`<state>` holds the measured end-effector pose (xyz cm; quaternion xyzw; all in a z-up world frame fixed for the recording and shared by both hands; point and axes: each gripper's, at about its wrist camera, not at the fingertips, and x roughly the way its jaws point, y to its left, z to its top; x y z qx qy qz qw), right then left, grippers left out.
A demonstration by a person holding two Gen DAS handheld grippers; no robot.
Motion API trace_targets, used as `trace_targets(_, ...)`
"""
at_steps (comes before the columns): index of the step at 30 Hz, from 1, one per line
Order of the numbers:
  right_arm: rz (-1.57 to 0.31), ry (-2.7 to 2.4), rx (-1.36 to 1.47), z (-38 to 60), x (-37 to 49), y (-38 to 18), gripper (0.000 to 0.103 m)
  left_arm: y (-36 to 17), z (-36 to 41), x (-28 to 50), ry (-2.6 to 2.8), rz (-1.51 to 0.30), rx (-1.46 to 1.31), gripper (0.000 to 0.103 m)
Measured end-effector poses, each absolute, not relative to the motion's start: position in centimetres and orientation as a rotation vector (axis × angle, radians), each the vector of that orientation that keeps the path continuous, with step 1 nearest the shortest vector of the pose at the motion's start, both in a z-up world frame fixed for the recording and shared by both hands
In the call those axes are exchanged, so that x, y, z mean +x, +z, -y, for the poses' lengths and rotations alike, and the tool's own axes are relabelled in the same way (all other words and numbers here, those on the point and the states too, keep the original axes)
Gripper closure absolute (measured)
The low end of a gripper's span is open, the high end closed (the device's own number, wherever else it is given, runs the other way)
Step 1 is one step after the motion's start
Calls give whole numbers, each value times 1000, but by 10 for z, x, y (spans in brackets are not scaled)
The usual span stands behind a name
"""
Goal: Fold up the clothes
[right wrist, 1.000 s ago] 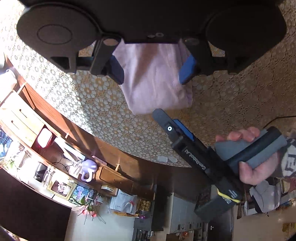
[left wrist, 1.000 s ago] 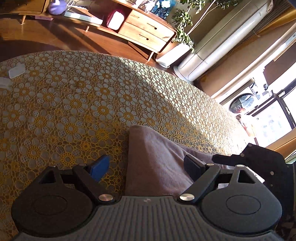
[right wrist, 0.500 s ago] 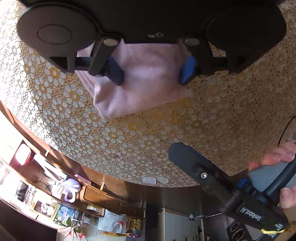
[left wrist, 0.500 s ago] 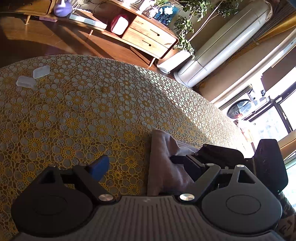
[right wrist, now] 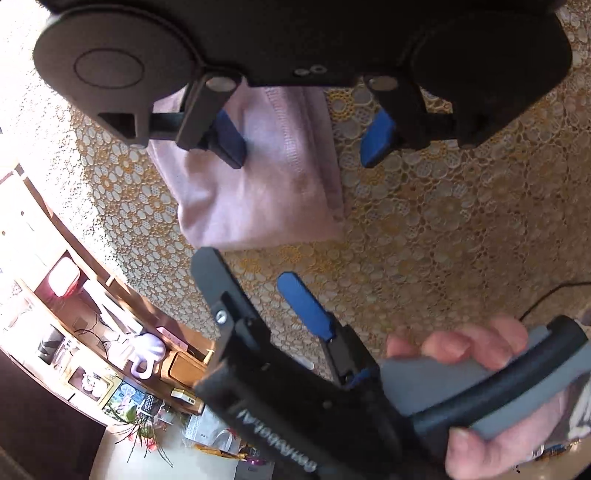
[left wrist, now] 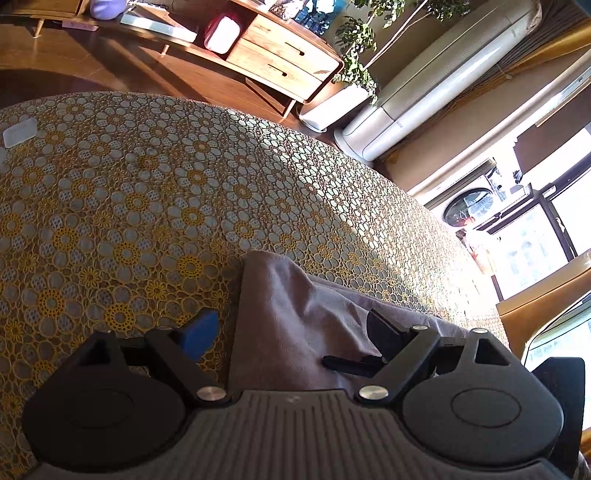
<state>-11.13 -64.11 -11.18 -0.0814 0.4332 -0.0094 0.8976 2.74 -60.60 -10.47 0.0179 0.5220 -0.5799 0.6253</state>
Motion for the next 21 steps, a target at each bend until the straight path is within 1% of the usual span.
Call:
trace_targets(7, -862, -97, -113, 651, -112, -112, 0, -106, 613, 29, -1317, -1226, 47, 15)
trace_targets(11, -799, -121, -56, 665, -122, -102, 0, -115, 626, 30, -1310, -1315, 12, 15)
trace_targets(16, -780, -126, -37, 671, -132, -95, 0, -131, 642, 23, -1296, -1410, -43, 16)
trace_targets(17, -779, -127, -36, 672, -133, -95, 0, -132, 643, 21, -1299, -1416, -57, 21)
trace_targets(19, -779, -132, -35, 673, -136, -94, 0, -131, 644, 15, -1294, -1388, -20, 57)
trace_targets(20, -781, -136, -38, 674, -137, -94, 0, -131, 645, 13, -1285, -1383, 0, 67)
trace_targets(21, -780, -138, -35, 674, -139, -94, 0, -132, 645, 12, -1276, -1386, 10, 72)
